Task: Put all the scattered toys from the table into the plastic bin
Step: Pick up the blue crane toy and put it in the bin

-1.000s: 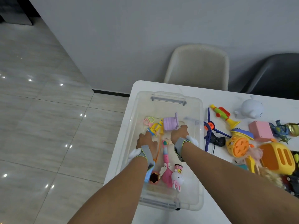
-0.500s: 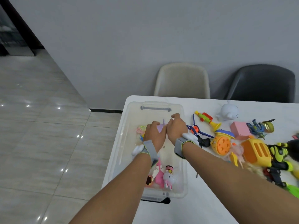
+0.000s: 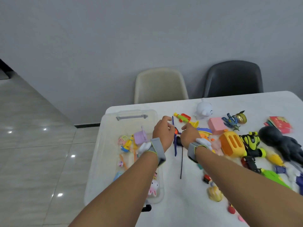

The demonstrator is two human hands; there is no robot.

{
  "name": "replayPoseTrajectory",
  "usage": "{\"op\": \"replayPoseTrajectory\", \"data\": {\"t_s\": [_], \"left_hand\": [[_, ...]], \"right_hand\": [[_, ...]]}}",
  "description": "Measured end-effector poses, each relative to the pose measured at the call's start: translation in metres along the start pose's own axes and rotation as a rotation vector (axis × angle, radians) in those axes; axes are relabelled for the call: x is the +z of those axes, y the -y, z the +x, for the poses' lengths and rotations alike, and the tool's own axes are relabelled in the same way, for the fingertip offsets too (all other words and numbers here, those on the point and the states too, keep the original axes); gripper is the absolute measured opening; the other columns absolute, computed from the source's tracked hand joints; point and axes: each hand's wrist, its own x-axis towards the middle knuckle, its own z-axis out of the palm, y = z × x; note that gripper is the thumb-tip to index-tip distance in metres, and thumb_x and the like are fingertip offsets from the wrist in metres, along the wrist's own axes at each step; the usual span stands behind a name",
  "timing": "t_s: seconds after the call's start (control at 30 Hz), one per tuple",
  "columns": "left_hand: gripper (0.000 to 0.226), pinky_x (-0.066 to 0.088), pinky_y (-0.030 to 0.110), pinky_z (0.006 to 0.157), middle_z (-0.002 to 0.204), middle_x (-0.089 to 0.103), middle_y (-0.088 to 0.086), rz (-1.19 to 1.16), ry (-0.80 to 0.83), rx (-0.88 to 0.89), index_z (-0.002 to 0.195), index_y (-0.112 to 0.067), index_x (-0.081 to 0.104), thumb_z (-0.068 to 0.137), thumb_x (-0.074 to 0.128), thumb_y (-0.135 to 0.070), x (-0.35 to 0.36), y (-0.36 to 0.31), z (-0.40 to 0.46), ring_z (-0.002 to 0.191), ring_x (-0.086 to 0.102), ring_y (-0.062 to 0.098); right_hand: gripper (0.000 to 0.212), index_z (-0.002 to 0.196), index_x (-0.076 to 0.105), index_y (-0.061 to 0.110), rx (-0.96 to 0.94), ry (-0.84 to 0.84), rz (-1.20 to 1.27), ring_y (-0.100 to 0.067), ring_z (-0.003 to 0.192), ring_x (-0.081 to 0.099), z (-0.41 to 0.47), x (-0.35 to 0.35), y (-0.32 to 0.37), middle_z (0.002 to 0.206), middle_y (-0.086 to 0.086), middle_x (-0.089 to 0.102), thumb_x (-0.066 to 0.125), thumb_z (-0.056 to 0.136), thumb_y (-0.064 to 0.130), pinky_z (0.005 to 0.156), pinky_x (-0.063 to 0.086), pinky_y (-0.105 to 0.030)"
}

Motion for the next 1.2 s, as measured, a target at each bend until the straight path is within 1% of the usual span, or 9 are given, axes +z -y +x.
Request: {"op": "replayPoseTrajectory", "data": {"t_s": [0.2,0.27,0.53,0.6,0.7,0.9,1.0,1.07,1.2], "left_hand": [[0.035,0.05,0.039,0.088,0.111,0.063,0.006,0.19,0.162,-0.036,0.127,-0.021,0.052,0.093,0.056,-0.017,0.037,0.0,0.033,0.102,0.061,0.026],[0.035,0.049,0.037,0.086,0.11,0.065,0.007,0.257,0.196,-0.059,0.127,-0.02,0.053,0.092,0.057,-0.017,0.053,0.005,0.045,0.104,0.06,0.027],[0.042,0.046,0.037,0.082,0.122,0.049,0.014,0.459,0.288,-0.156,0.133,-0.021,0.047,0.092,0.057,-0.023,0.101,0.04,0.08,0.102,0.06,0.037],[0.046,0.047,0.038,0.085,0.126,0.045,0.014,0.486,0.305,-0.178,0.137,-0.021,0.045,0.093,0.058,-0.023,0.111,0.05,0.086,0.105,0.06,0.039],[0.047,0.047,0.042,0.091,0.13,0.042,0.014,0.567,0.359,-0.187,0.142,-0.021,0.041,0.097,0.053,-0.021,0.127,0.066,0.102,0.109,0.059,0.04],[0.047,0.05,0.045,0.091,0.133,0.041,0.017,0.732,0.493,-0.108,0.146,-0.018,0.037,0.1,0.046,-0.017,0.131,0.08,0.125,0.107,0.061,0.042],[0.049,0.051,0.044,0.092,0.131,0.042,0.019,0.804,0.593,-0.077,0.148,-0.016,0.034,0.1,0.047,-0.023,0.132,0.086,0.134,0.108,0.06,0.041],[0.049,0.051,0.043,0.091,0.13,0.044,0.019,0.827,0.608,-0.071,0.144,-0.014,0.038,0.098,0.052,-0.025,0.133,0.086,0.139,0.107,0.06,0.04],[0.044,0.052,0.042,0.091,0.128,0.045,0.018,0.78,0.549,-0.114,0.135,-0.011,0.046,0.094,0.057,-0.021,0.131,0.078,0.146,0.105,0.061,0.04]], "right_hand": [[0.03,0.124,0.053,0.011,0.054,0.163,-0.126,-0.031,0.109,0.06,0.018,0.009,-0.044,0.121,-0.014,0.061,0.047,0.098,0.024,0.086,0.047,-0.033],[0.031,0.127,0.052,0.01,0.067,0.228,-0.117,-0.031,0.109,0.06,0.029,0.016,-0.053,0.122,-0.014,0.062,0.048,0.098,0.021,0.083,0.045,-0.03],[0.041,0.123,0.054,0.012,-0.081,0.433,-0.358,-0.027,0.113,0.061,0.074,0.051,-0.058,0.127,-0.012,0.058,0.064,0.083,0.008,0.087,0.049,-0.029],[0.052,0.125,0.051,0.014,-0.122,0.444,-0.444,-0.03,0.118,0.058,0.083,0.063,-0.062,0.13,-0.01,0.052,0.07,0.077,0.013,0.097,0.049,-0.035],[0.062,0.127,0.048,0.017,-0.202,0.473,-0.582,-0.032,0.121,0.054,0.1,0.08,-0.074,0.129,-0.009,0.054,0.074,0.072,0.023,0.096,0.046,-0.037],[0.039,0.117,0.052,0.014,-0.348,0.372,-0.658,-0.031,0.117,0.049,0.114,0.096,-0.082,0.118,-0.009,0.061,0.064,0.08,0.02,0.08,0.042,-0.031],[0.025,0.118,0.053,0.014,-0.376,0.326,-0.746,-0.028,0.114,0.055,0.111,0.103,-0.085,0.119,-0.007,0.061,0.049,0.093,0.016,0.086,0.042,-0.032],[0.024,0.12,0.05,0.011,-0.332,0.33,-0.726,-0.028,0.112,0.06,0.108,0.107,-0.088,0.122,-0.009,0.059,0.043,0.098,0.014,0.086,0.044,-0.033],[0.025,0.121,0.044,0.008,-0.292,0.348,-0.65,-0.032,0.103,0.064,0.099,0.11,-0.096,0.12,-0.011,0.053,0.044,0.098,0.016,0.069,0.04,-0.035]]}}
